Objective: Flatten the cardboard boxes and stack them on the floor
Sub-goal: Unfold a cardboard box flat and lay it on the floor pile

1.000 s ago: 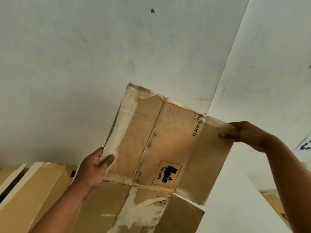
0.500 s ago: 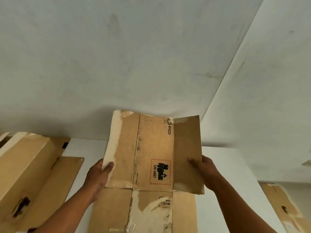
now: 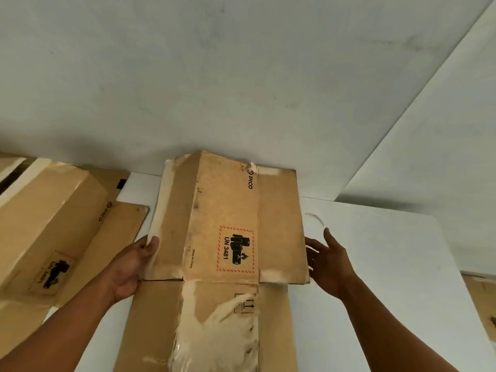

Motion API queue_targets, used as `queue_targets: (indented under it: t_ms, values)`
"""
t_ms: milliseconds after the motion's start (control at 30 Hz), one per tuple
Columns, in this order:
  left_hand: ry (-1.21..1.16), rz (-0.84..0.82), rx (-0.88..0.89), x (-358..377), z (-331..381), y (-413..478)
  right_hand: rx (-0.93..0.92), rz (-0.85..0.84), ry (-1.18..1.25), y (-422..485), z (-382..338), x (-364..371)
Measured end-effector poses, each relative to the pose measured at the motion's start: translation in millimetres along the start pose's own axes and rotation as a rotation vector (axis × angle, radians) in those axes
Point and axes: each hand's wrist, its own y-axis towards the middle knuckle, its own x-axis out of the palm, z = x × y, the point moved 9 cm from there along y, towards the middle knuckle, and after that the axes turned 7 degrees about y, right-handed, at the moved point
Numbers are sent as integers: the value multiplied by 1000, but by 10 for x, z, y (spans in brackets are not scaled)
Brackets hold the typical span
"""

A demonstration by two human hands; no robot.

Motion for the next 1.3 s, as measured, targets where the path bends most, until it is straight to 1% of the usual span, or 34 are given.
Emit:
queue_targets:
  t_ms: [133, 200, 267, 333, 500, 567, 667, 733, 833, 900, 1000, 1033, 1100, 1167, 1233, 1300]
  values:
    - [-109, -69, -1, -72, 63, 57, 206, 4, -5, -5, 743, 70]
    - [-147, -117, -5, -6, 94, 124, 269, 6, -71, -83, 1058, 200]
    - [-170, -160, -14, 45, 89, 211, 294, 50, -140, -149, 1268, 292]
    - [-190, -204, -35, 100, 76, 286, 327, 56, -151, -176, 1447, 352]
    - [-177, -248, -58, -6, -50, 520, 338, 90, -117, -162, 1697, 442]
    - [-96, -184, -30, -161, -96, 624, 329, 104, -112, -180, 1741, 464]
    - [117, 19, 2, -535, -168, 789, 263, 149, -87, -239, 1677, 454]
    - [241, 118, 10, -701, -196, 835, 210, 179, -34, -295, 1587, 368]
    - [329, 178, 70, -774, -174, 838, 195, 171, 102, -363, 1549, 215]
    - [359, 184, 105, -756, -179, 852, 199, 136, 110, -364, 1533, 148]
    - [450, 191, 75, -725, -316, 907, 160, 100, -39, -365, 1457, 155]
    - [460, 187, 69, -715, -360, 916, 131, 116, -105, -362, 1419, 156]
    - [461, 165, 99, -679, -411, 942, 34, 234, -285, -353, 1299, 101]
    - [490, 123, 152, -608, -395, 931, -81, 379, -519, -354, 1150, 65]
    - [656, 86, 223, -510, -374, 868, -149, 484, -757, -375, 1078, 110]
    - [944, 64, 330, -364, -360, 757, -212, 533, -1066, -397, 1085, 267]
